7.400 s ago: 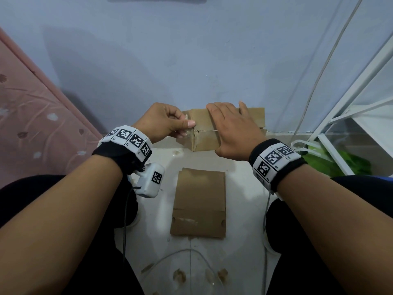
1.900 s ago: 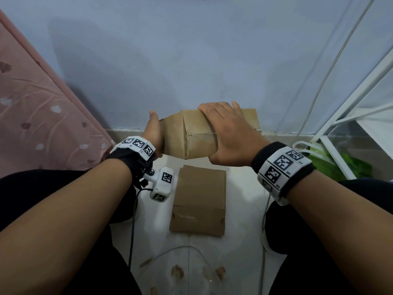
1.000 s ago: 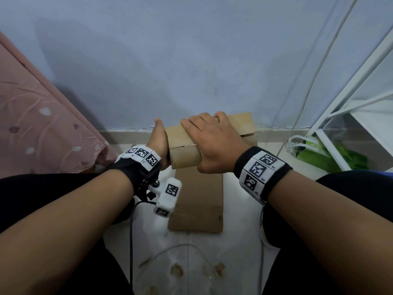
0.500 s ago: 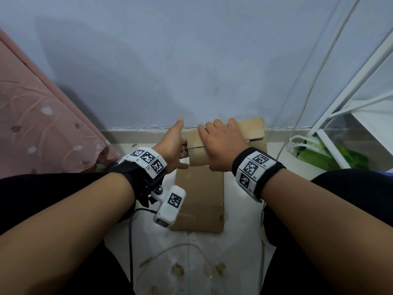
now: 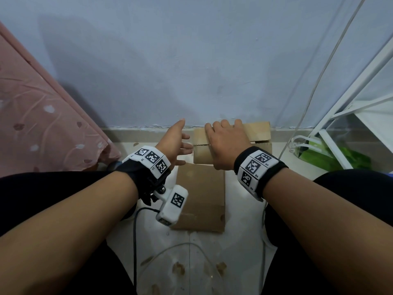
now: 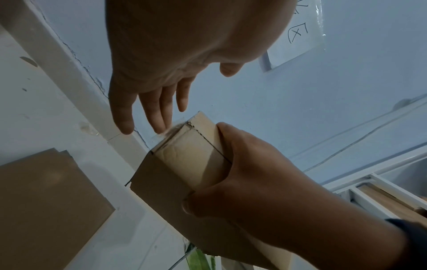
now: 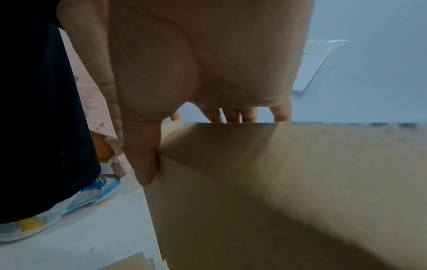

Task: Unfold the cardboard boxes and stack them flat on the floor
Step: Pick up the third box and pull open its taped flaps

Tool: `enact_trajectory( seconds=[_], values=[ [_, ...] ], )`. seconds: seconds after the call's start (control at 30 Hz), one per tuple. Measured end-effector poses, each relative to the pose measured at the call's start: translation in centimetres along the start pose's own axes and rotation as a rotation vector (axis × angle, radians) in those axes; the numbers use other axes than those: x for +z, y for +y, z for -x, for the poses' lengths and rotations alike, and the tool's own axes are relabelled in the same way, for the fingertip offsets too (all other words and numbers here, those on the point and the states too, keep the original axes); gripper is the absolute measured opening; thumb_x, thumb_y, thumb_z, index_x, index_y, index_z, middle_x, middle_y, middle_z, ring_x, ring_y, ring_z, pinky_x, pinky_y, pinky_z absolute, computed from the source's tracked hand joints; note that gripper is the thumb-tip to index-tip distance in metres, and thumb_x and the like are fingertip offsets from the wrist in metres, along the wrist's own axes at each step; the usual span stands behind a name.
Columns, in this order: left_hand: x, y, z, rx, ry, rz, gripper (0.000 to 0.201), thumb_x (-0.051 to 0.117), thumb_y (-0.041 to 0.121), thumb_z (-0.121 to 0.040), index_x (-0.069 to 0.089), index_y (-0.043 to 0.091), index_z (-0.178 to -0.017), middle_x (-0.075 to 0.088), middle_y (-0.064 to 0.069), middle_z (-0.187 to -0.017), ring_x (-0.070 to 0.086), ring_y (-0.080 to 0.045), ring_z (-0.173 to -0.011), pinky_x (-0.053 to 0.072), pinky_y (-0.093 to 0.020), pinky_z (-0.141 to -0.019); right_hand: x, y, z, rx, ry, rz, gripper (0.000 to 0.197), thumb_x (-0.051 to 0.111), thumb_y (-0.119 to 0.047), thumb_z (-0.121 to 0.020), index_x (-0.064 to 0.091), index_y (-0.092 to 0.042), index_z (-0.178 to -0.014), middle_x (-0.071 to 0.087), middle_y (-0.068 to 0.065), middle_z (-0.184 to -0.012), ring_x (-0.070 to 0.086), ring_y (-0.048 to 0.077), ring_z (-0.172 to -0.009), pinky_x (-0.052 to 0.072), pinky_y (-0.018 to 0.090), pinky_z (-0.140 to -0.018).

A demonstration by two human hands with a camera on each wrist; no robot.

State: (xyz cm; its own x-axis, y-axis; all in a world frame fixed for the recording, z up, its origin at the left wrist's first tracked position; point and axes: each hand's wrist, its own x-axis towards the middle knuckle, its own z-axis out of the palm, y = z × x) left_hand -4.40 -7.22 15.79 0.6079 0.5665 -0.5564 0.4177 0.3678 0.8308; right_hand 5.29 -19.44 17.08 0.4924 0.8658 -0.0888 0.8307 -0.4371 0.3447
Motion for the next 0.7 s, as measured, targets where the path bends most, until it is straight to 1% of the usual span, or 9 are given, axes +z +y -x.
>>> enact_trajectory(
  seconds=[0.07, 0.17, 0.27, 0.47, 0.63, 0.7],
  values=[
    [-0.07, 0.02, -0.04, 0.006, 0.031, -0.004, 0.054, 0.039, 0.065, -0.098, 0.06, 0.016, -0.106, 0.068, -0.009, -0.103, 0.065, -0.024, -0.096, 0.045, -0.049, -0.098, 0.04, -0.02, -0.06, 0.006, -0.004, -0.005, 0.084, 0.072, -0.04, -0.072, 0.033, -0.014, -0.141, 0.052, 0.005, -0.127, 0.049, 0.026, -0.118, 0.035, 0.049, -0.099],
    [-0.25, 0.01, -0.12, -0.004, 0.061, -0.012, 0.053, 0.039, 0.062, -0.099, 0.06, 0.015, -0.112, 0.072, -0.008, -0.103, 0.062, -0.024, -0.097, 0.043, -0.048, -0.096, 0.12, 0.03, -0.11, 0.015, -0.008, -0.01, 0.084, 0.073, -0.04, -0.071, 0.034, -0.014, -0.14, 0.052, 0.005, -0.127, 0.049, 0.026, -0.117, 0.035, 0.05, -0.099],
    [-0.4, -0.05, -0.27, -0.011, 0.077, -0.017, 0.051, 0.039, 0.06, -0.099, 0.059, 0.015, -0.112, 0.073, -0.007, -0.103, 0.061, -0.024, -0.096, 0.043, -0.048, -0.098, 0.2, 0.04, -0.15, 0.015, -0.009, -0.011, 0.086, 0.074, -0.041, -0.07, 0.034, -0.014, -0.141, 0.051, 0.005, -0.128, 0.048, 0.026, -0.118, 0.035, 0.05, -0.099],
    [-0.38, -0.27, -0.71, -0.015, 0.083, -0.033, 0.042, 0.041, 0.054, -0.101, 0.058, 0.016, -0.098, 0.067, -0.003, -0.09, 0.058, -0.021, -0.085, 0.044, -0.044, -0.092, 0.35, -0.08, -0.19, 0.006, -0.005, -0.024, 0.091, 0.076, -0.045, -0.07, 0.032, -0.014, -0.143, 0.051, 0.005, -0.13, 0.049, 0.026, -0.119, 0.037, 0.05, -0.1],
    [-0.47, -0.52, -0.92, -0.02, 0.112, -0.055, 0.043, 0.041, 0.05, -0.102, 0.06, 0.015, -0.084, 0.06, 0.001, -0.077, 0.056, -0.019, -0.076, 0.046, -0.043, -0.094, 0.42, -0.04, -0.23, 0.007, -0.013, -0.034, 0.094, 0.078, -0.046, -0.069, 0.031, -0.014, -0.144, 0.051, 0.005, -0.131, 0.049, 0.026, -0.12, 0.036, 0.05, -0.101],
    [-0.45, -0.61, -0.94, -0.024, 0.108, -0.064, 0.044, 0.04, 0.049, -0.102, 0.06, 0.016, -0.081, 0.059, 0.002, -0.074, 0.055, -0.019, -0.074, 0.047, -0.043, -0.093, 0.47, -0.04, -0.25, 0.008, -0.018, -0.034, 0.096, 0.078, -0.047, -0.069, 0.03, -0.014, -0.145, 0.051, 0.005, -0.131, 0.049, 0.026, -0.12, 0.036, 0.05, -0.101]
  ],
)
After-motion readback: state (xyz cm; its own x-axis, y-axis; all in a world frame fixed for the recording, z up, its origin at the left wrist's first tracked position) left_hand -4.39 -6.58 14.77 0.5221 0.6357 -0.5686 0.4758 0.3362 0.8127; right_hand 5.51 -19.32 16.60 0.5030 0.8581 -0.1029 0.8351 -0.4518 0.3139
